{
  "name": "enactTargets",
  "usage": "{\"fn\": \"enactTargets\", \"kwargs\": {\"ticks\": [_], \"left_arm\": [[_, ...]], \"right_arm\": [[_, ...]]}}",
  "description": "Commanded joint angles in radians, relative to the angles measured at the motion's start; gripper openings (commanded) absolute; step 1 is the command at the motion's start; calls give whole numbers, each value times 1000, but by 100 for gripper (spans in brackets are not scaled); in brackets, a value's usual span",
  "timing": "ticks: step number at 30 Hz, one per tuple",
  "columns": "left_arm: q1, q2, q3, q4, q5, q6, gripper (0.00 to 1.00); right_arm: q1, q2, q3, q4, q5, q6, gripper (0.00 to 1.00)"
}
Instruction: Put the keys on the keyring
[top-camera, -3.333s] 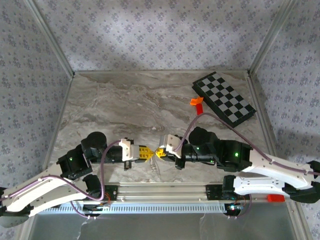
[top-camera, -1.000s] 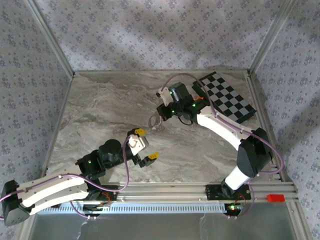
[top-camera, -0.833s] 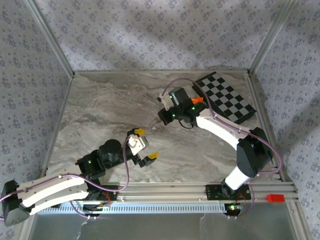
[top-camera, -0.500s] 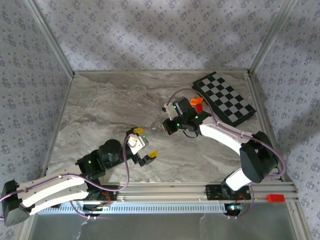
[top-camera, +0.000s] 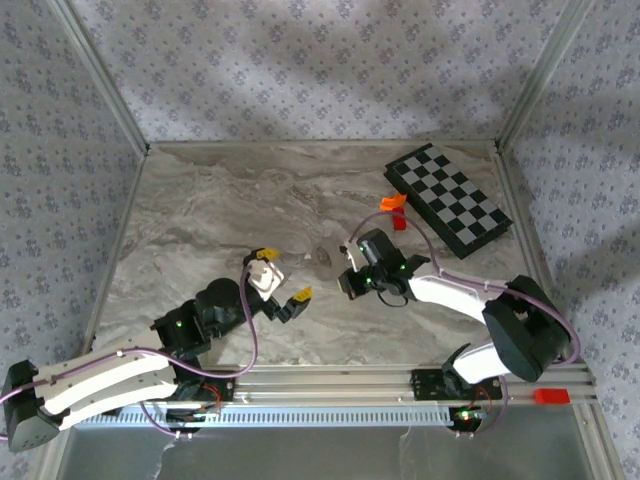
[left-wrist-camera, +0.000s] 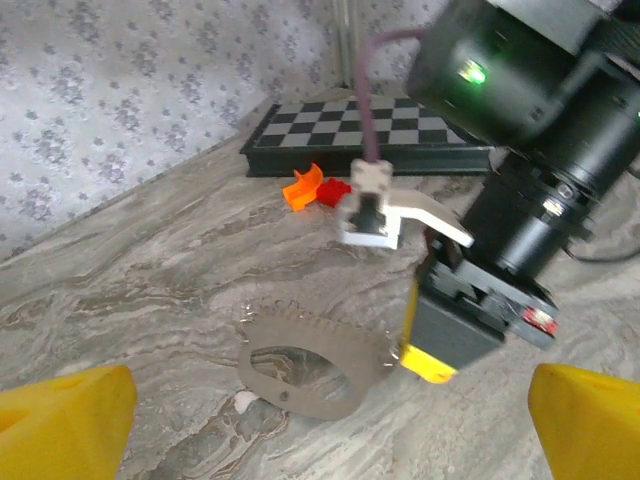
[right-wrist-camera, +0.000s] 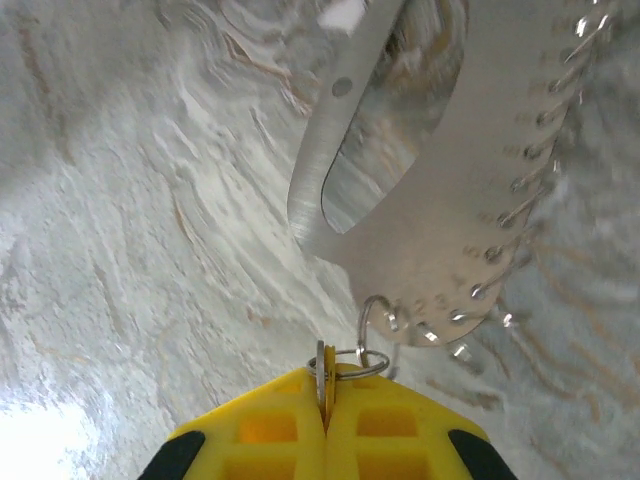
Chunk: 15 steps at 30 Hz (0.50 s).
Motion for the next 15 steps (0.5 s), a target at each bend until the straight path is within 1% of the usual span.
{"fn": "enactTargets", "kwargs": {"ticks": [1,4,9,15], "left_arm": [[9,-5,24,55,-83,-55,100],[30,11,35,37,-134,-103,99],[102,52,63,-26,-136,-189,100],[161,63,61,-35,-138,-234,100]], "right_arm": [[4,-32,-56,78,-6,50,0],[4,-32,-94,99,0,60,2],[5,-38,-147,133,21,72,6],[5,-60,-201,167,36,81,12]]}}
